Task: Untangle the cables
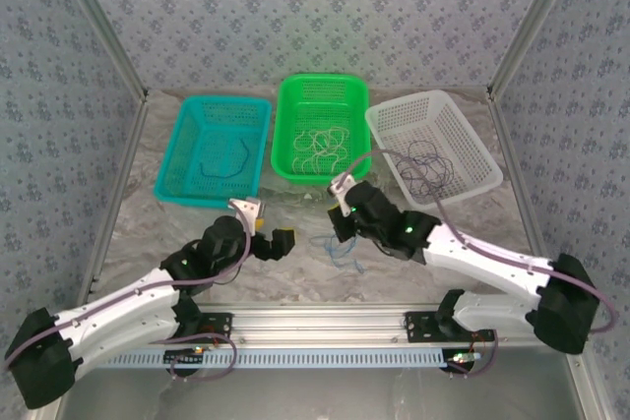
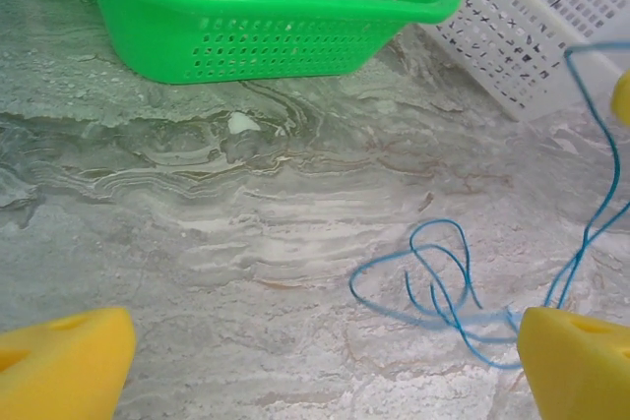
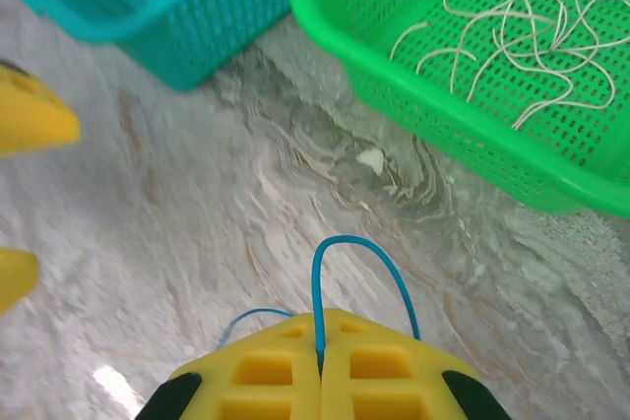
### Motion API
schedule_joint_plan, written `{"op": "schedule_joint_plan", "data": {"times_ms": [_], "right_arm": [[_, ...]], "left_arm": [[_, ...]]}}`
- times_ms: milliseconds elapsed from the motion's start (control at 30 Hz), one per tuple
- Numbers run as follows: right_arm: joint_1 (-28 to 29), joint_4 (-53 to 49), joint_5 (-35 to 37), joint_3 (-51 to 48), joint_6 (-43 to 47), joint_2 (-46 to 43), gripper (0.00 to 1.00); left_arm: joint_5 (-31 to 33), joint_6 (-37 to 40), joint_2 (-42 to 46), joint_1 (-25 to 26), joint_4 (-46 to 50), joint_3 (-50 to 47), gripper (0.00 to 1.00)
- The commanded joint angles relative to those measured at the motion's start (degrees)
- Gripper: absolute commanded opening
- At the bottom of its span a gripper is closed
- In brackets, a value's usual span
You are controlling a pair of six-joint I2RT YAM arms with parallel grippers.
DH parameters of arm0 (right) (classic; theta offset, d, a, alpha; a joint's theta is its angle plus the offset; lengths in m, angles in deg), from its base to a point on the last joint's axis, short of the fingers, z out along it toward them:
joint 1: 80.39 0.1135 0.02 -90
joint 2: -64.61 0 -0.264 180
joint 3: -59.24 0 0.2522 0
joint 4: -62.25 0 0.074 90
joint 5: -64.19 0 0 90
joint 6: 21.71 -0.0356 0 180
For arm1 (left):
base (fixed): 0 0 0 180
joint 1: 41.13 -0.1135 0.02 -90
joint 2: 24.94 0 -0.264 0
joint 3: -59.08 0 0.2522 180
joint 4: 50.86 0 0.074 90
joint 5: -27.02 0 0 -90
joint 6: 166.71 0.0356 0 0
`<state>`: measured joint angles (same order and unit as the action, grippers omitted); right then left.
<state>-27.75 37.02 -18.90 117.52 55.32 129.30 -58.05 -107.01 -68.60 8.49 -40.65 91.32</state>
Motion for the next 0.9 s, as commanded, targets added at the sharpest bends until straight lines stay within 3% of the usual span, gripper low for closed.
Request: {"op": "schedule_joint_plan", "data": {"times_ms": [0,333,600,867], "right_arm": [[-2.77,4.73,-11.94,-2.91,-5.1,-2.94,0.0],[-4.73,6.6,-21.65,-0.22,-9.42,-3.65,0.0],[-5.84,10.26,-23.58,-2.47,-12.26,-4.39,0.0],[-6.78,13.14,-23.56,-3.84,-14.27,-5.18,0.0]], "left_arm": [[-3.37,0.06,-0.85,0.12,-6.2,0.21,0.99],[-8.93,3.77,-11.97,2.04,-11.2,5.72,0.99],[-10.27,2.27,-19.15,3.54,-23.64,6.68,0.99],[-15.22,1.26,-27.34,5.1,-26.82,10.35,0.89]]}}
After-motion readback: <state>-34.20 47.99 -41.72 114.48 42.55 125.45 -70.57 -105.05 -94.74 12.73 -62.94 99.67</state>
